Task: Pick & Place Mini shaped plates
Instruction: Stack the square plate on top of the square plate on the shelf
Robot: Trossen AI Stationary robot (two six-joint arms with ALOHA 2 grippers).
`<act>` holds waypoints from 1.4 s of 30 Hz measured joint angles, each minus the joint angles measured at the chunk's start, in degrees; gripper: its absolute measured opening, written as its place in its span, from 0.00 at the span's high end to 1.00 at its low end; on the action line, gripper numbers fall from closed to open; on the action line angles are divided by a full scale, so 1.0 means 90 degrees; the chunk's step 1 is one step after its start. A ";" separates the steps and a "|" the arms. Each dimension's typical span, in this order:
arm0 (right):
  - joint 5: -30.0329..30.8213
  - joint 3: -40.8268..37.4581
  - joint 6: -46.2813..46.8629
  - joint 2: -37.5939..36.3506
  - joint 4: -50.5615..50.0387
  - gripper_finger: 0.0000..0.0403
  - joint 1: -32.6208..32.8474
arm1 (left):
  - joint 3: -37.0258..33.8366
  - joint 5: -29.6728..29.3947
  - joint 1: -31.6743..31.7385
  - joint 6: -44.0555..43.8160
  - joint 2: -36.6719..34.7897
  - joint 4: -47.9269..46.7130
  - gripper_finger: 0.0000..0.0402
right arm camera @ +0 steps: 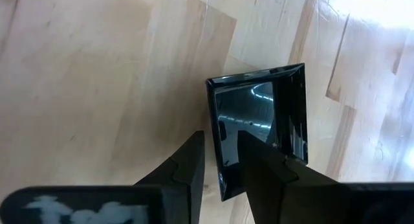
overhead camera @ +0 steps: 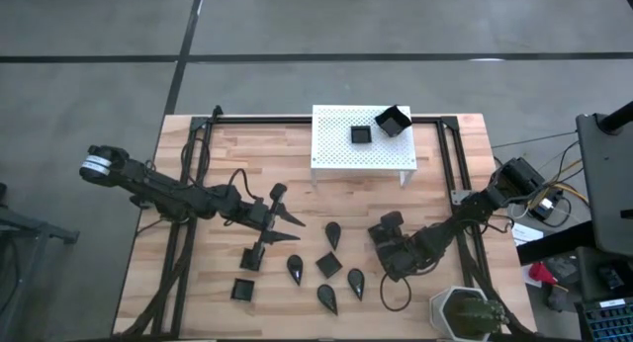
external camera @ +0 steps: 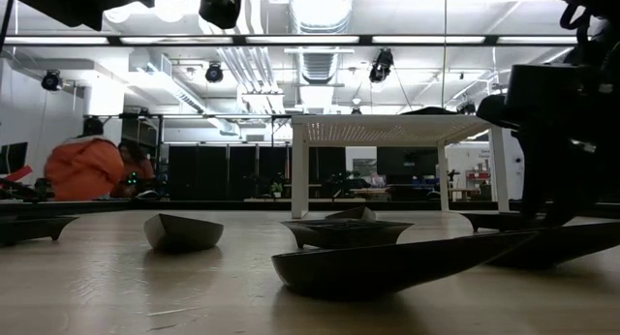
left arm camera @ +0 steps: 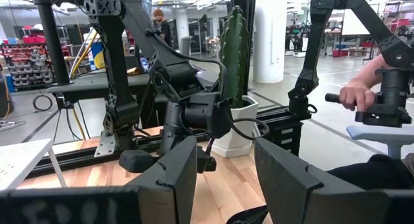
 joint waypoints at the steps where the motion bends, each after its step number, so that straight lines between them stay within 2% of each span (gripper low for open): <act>1: 0.0000 0.0000 0.0002 0.0000 0.0000 0.78 -0.0007 | 0.0000 0.0002 0.0000 0.0000 0.0000 0.0000 0.62; 21: -0.0005 -0.0087 -0.0024 0.0000 0.0019 0.86 -0.0073 | 0.0000 0.0000 0.0000 0.0002 0.0000 -0.0002 0.62; 31: -0.0012 -0.0085 0.0000 0.0000 0.0048 0.97 -0.0083 | 0.0000 0.0002 0.0000 0.0002 0.0000 -0.0002 0.62; 42: -0.0012 0.0199 -0.0032 -0.0007 0.0067 0.98 -0.0087 | 0.0000 0.0001 0.0000 0.0002 0.0000 -0.0002 0.62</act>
